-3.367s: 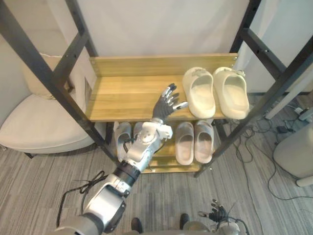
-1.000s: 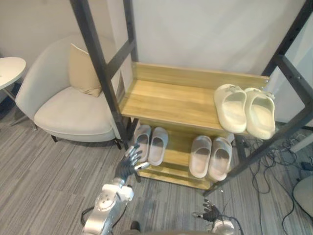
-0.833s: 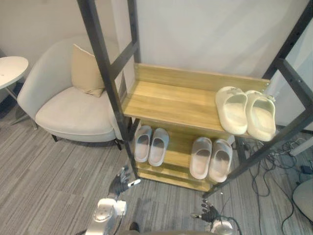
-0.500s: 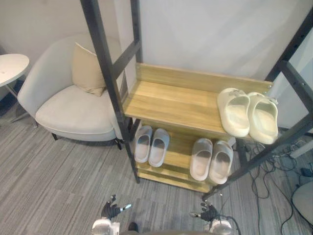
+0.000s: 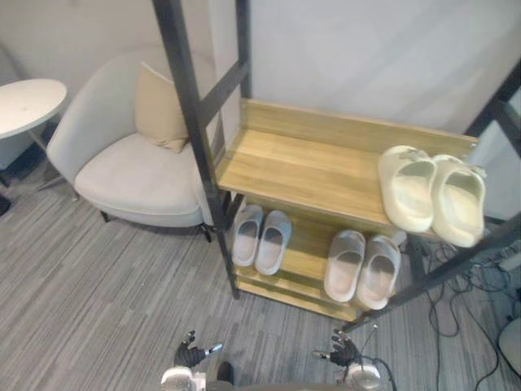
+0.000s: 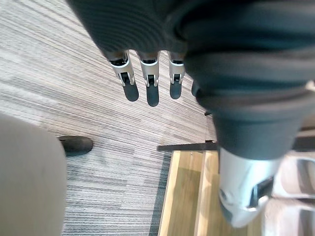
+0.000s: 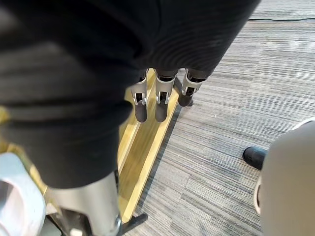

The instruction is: Organize the slippers on the shoe rack

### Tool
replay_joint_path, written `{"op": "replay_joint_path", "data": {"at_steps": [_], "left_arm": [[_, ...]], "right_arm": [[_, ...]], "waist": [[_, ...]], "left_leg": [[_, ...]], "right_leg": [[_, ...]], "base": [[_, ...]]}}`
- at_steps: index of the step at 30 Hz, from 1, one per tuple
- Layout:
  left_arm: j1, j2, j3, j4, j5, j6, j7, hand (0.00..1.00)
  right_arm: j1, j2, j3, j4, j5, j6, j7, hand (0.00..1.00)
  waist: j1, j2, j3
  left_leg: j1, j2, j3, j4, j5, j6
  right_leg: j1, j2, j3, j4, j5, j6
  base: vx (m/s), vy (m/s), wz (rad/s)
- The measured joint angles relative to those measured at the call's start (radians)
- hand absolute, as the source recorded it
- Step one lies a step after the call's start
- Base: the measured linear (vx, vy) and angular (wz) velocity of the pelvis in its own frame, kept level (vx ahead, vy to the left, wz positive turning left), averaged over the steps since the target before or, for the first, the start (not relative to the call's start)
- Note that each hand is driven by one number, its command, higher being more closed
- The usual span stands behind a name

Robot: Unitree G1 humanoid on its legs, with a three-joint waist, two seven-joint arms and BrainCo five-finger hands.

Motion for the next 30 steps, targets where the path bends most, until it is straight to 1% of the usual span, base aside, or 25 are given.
{"op": "replay_joint_path", "data": {"at_steps": [1,2,3,4,5,7,8,11,12,13,14,15,16,17,18,19,20,21,22,23,25,26,27,28,30], "left_arm": [[-0.014,-0.002,0.000,-0.001,0.000,0.000,0.001,0.00],[-0.031,-0.005,-0.001,-0.004,0.001,0.000,0.001,0.00],[-0.041,-0.007,-0.001,-0.009,0.002,0.000,0.001,0.00],[-0.055,-0.008,0.002,-0.015,0.004,0.000,0.001,0.00],[-0.063,-0.011,0.001,-0.028,0.012,0.001,0.001,0.00],[-0.061,-0.010,-0.001,-0.044,0.012,0.000,0.003,0.00],[-0.064,-0.011,-0.007,-0.044,0.012,0.000,0.005,0.00],[-0.053,-0.012,-0.008,-0.040,0.012,0.000,0.013,0.00],[-0.051,-0.012,-0.008,-0.036,0.012,0.000,0.022,0.00],[-0.052,-0.011,-0.008,-0.035,0.012,0.000,0.022,0.00],[-0.053,-0.007,-0.008,-0.032,0.012,0.000,0.022,0.00],[-0.052,0.005,-0.011,-0.032,0.011,0.000,0.023,0.00],[-0.050,0.005,-0.011,-0.030,0.010,0.000,0.023,0.00],[-0.051,0.006,-0.021,-0.023,0.011,0.000,0.024,0.00],[-0.054,0.012,-0.034,-0.021,0.011,0.000,0.024,0.00],[-0.066,0.019,-0.051,-0.018,0.013,0.000,0.023,0.00],[-0.070,0.019,-0.054,-0.019,0.013,0.000,0.023,0.00],[-0.081,0.020,-0.056,-0.018,0.013,0.000,0.023,0.00],[-0.098,0.013,-0.057,-0.012,0.013,-0.001,0.023,0.00],[-0.109,0.009,-0.057,0.006,0.013,-0.001,0.024,0.00],[-0.112,0.008,-0.056,0.028,0.023,-0.001,0.024,0.00],[-0.112,0.008,-0.055,0.028,0.023,-0.001,0.026,0.00],[-0.109,0.011,-0.051,0.030,0.022,-0.001,0.036,0.00],[-0.109,0.001,-0.050,0.039,0.022,-0.001,0.042,0.00],[-0.107,-0.011,-0.048,0.039,0.022,-0.001,0.043,0.00]], "right_arm": [[-0.026,-0.001,0.000,-0.001,-0.001,0.000,-0.006,0.00],[-0.050,0.001,-0.002,-0.003,-0.001,0.000,-0.015,0.00],[-0.061,0.001,-0.002,-0.003,-0.001,0.000,-0.020,0.00],[-0.075,-0.002,-0.003,-0.003,-0.001,0.001,-0.023,0.00],[-0.121,-0.010,-0.012,-0.007,-0.001,0.001,-0.026,0.00],[-0.128,-0.008,-0.015,-0.013,-0.001,0.000,-0.030,0.00],[-0.142,-0.007,-0.017,-0.030,-0.001,0.000,-0.030,0.00],[-0.146,0.004,-0.018,-0.043,-0.002,-0.004,-0.028,0.00],[-0.149,0.004,-0.019,-0.041,-0.002,-0.003,-0.028,0.00],[-0.152,0.003,-0.018,-0.041,-0.002,-0.003,-0.028,0.00],[-0.146,0.005,-0.010,-0.036,-0.003,0.000,-0.027,0.00],[-0.143,0.003,0.003,-0.026,-0.003,0.005,-0.024,0.00],[-0.143,0.002,0.005,-0.026,-0.003,0.007,-0.022,0.00],[-0.140,0.003,0.012,-0.026,-0.003,0.009,-0.020,0.00],[-0.136,0.006,0.018,-0.027,-0.003,0.009,-0.019,0.00],[-0.120,0.011,0.027,-0.032,-0.004,0.009,-0.016,0.00],[-0.112,0.012,0.027,-0.035,-0.004,0.009,-0.016,0.00],[-0.096,0.012,0.027,-0.041,-0.003,0.008,-0.015,0.00],[-0.075,0.007,0.025,-0.041,-0.002,0.008,-0.014,0.00],[-0.067,0.006,0.025,-0.041,-0.001,0.008,-0.014,0.00],[-0.066,0.011,0.026,-0.041,0.000,0.008,-0.013,0.00],[-0.067,0.014,0.027,-0.041,0.000,0.008,-0.012,0.00],[-0.083,0.017,0.028,-0.041,0.000,0.007,-0.010,0.00],[-0.090,0.010,0.027,-0.040,0.000,0.007,-0.009,0.00],[-0.101,0.009,0.028,-0.039,0.000,0.006,-0.008,0.00]], "waist": [[0.009,0.000,0.005],[0.008,-0.003,0.010],[0.003,-0.004,0.013],[0.005,-0.002,0.029],[0.008,0.003,0.060],[0.007,-0.002,0.062],[0.011,0.006,0.068],[0.023,0.010,0.071],[0.024,0.011,0.071],[0.023,0.009,0.072],[0.022,-0.005,0.081],[0.023,-0.019,0.089],[0.023,-0.019,0.089],[0.008,-0.004,0.084],[-0.008,0.009,0.086],[-0.029,0.022,0.096],[-0.031,0.021,0.096],[-0.032,0.018,0.094],[-0.031,0.015,0.094],[-0.030,0.012,0.093],[-0.026,-0.001,0.085],[-0.024,0.000,0.085],[-0.018,0.003,0.086],[-0.019,0.028,0.077],[-0.013,0.042,0.069]], "left_leg": [[-0.065,-0.011,0.026,0.038,0.005,0.008],[-0.134,-0.013,0.160,0.097,-0.005,0.071],[-0.155,-0.005,0.261,0.137,-0.039,0.116],[-0.198,0.029,0.412,0.243,-0.091,0.158],[-0.240,0.055,0.562,0.367,-0.115,0.169],[-0.236,0.034,0.574,0.345,-0.117,0.167],[-0.217,0.016,0.568,0.292,-0.132,0.155],[-0.137,-0.062,0.535,0.123,-0.070,0.149],[-0.116,-0.085,0.526,0.083,-0.072,0.151],[-0.115,-0.090,0.527,0.081,-0.076,0.155],[-0.108,-0.105,0.534,0.099,-0.084,0.165],[-0.118,-0.104,0.531,0.162,-0.132,0.167],[-0.120,-0.103,0.528,0.173,-0.139,0.171],[-0.119,-0.086,0.502,0.191,-0.151,0.173],[-0.109,-0.077,0.468,0.192,-0.151,0.173],[-0.102,-0.062,0.401,0.190,-0.152,0.170],[-0.102,-0.061,0.382,0.188,-0.152,0.170],[-0.101,-0.062,0.339,0.186,-0.149,0.165],[-0.092,-0.078,0.280,0.177,-0.146,0.159],[-0.081,-0.099,0.242,0.167,-0.142,0.153],[-0.063,-0.139,0.185,0.156,-0.134,0.159],[-0.062,-0.146,0.169,0.156,-0.132,0.161],[-0.066,-0.158,0.147,0.157,-0.133,0.159],[-0.079,-0.154,0.110,0.155,-0.132,0.155],[-0.085,-0.144,0.067,0.156,-0.136,0.147]], "right_leg": [[-0.020,-0.020,-0.046,0.018,-0.004,0.000],[-0.048,-0.040,-0.086,0.040,-0.007,-0.003],[-0.058,-0.050,-0.107,0.049,-0.009,-0.002],[-0.068,-0.059,-0.129,0.075,-0.017,0.001],[-0.064,-0.071,-0.153,0.135,-0.051,0.008],[-0.060,-0.089,-0.180,0.153,-0.081,0.016],[-0.051,-0.092,-0.204,0.156,-0.089,0.026],[-0.025,-0.105,-0.202,0.136,-0.091,0.025],[-0.028,-0.118,-0.197,0.155,-0.109,0.016],[-0.034,-0.128,-0.196,0.177,-0.124,0.014],[-0.041,-0.169,-0.194,0.238,-0.160,0.002],[-0.051,-0.207,-0.182,0.349,-0.177,-0.012],[-0.067,-0.221,-0.170,0.400,-0.172,-0.020],[-0.172,-0.251,-0.067,0.621,-0.095,-0.112],[-0.229,-0.233,0.021,0.712,-0.043,-0.132],[-0.264,-0.150,0.148,0.723,-0.102,-0.073],[-0.271,-0.124,0.178,0.710,-0.121,-0.063],[-0.284,-0.070,0.245,0.669,-0.152,-0.041],[-0.291,-0.006,0.343,0.578,-0.177,-0.008],[-0.288,0.025,0.418,0.486,-0.178,-0.002],[-0.284,0.016,0.410,0.372,-0.151,-0.024],[-0.282,0.017,0.406,0.334,-0.132,-0.029],[-0.281,0.023,0.401,0.271,-0.092,-0.027],[-0.260,0.026,0.369,0.235,-0.083,-0.020],[-0.213,0.038,0.314,0.165,-0.067,-0.027]], "base": [[-0.01,0.054,0.80],[-0.02,0.092,0.94],[0.00,0.152,0.94],[0.03,0.206,1.06],[0.03,0.192,1.13],[0.01,0.109,0.89],[0.01,0.121,0.63],[0.01,0.081,0.37],[0.04,0.089,0.25],[0.04,0.072,0.29],[0.04,0.046,0.22],[0.02,0.018,0.16],[0.03,0.062,0.17],[0.05,0.115,0.39],[0.10,0.105,0.95],[0.11,0.033,0.98],[0.10,-0.043,1.15],[0.10,-0.064,1.29],[0.16,-0.102,1.66],[0.16,-0.106,1.61],[0.17,-0.115,1.08],[0.20,-0.148,0.76],[0.21,-0.166,0.72],[0.26,-0.197,0.74],[0.31,-0.220,1.05]]}}
